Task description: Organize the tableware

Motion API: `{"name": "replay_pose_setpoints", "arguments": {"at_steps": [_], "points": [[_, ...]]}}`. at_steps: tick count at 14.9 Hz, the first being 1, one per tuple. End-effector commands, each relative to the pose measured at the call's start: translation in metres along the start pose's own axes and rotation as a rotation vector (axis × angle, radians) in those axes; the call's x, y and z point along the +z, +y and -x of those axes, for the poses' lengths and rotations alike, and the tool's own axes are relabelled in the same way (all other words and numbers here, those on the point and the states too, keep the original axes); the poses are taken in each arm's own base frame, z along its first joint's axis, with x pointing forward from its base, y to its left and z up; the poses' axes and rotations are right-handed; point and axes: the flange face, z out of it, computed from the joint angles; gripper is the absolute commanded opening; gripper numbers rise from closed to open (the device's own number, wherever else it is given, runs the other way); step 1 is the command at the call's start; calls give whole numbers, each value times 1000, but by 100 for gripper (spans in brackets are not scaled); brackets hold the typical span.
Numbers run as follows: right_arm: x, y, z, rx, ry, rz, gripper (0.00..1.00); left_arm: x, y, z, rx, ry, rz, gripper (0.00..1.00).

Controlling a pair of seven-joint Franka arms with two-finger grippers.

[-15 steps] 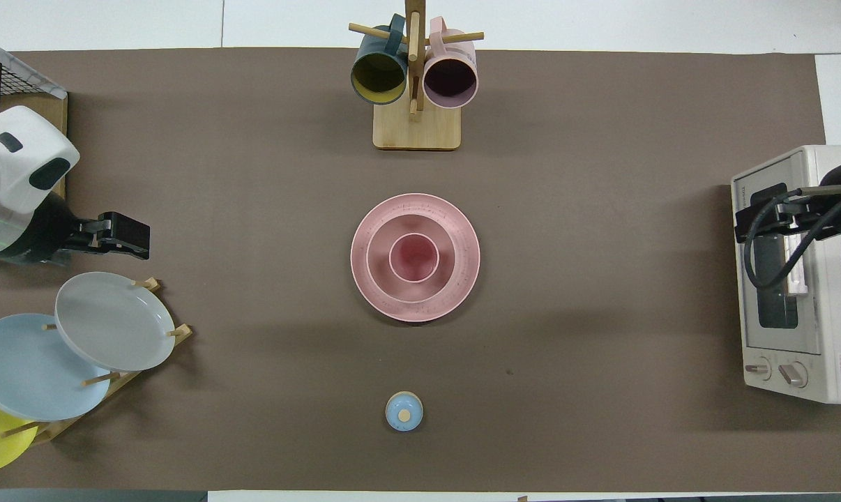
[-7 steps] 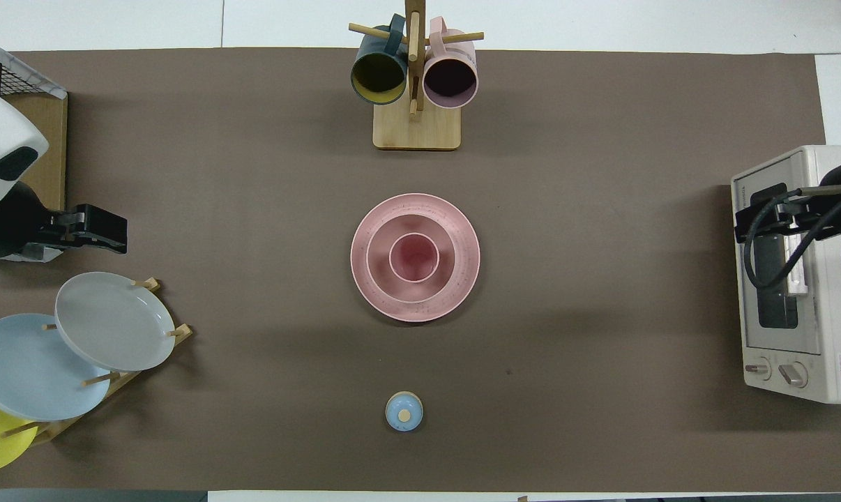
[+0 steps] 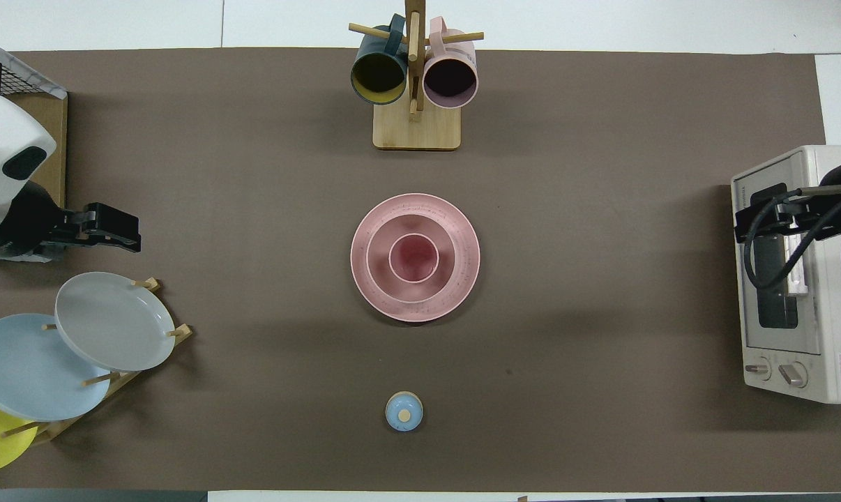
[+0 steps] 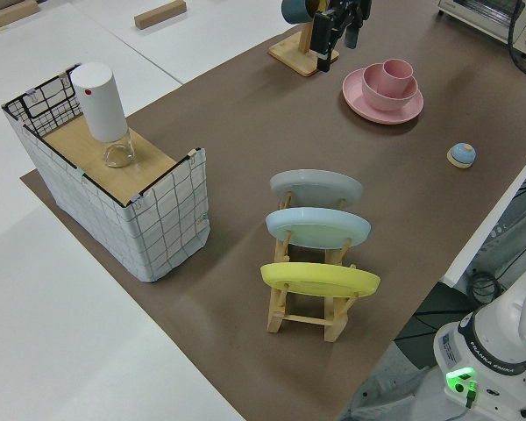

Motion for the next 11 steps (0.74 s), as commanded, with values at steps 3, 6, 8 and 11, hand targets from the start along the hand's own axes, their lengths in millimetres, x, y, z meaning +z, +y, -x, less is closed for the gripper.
{"name": "replay_pose_setpoints", "arguments": {"at_steps": [3, 6, 8, 11], "points": [[-3, 2, 4, -13, -3, -21, 100, -4, -3, 3, 13, 26, 19, 100], [-3, 2, 4, -13, -3, -21, 100, -11, 0, 2, 17, 28, 14, 100], [-3, 2, 4, -13, -3, -21, 100, -11, 0, 2, 17, 30, 14, 100], [-3, 2, 4, -13, -3, -21, 100, -12, 0, 3, 18, 30, 14, 100]]}}
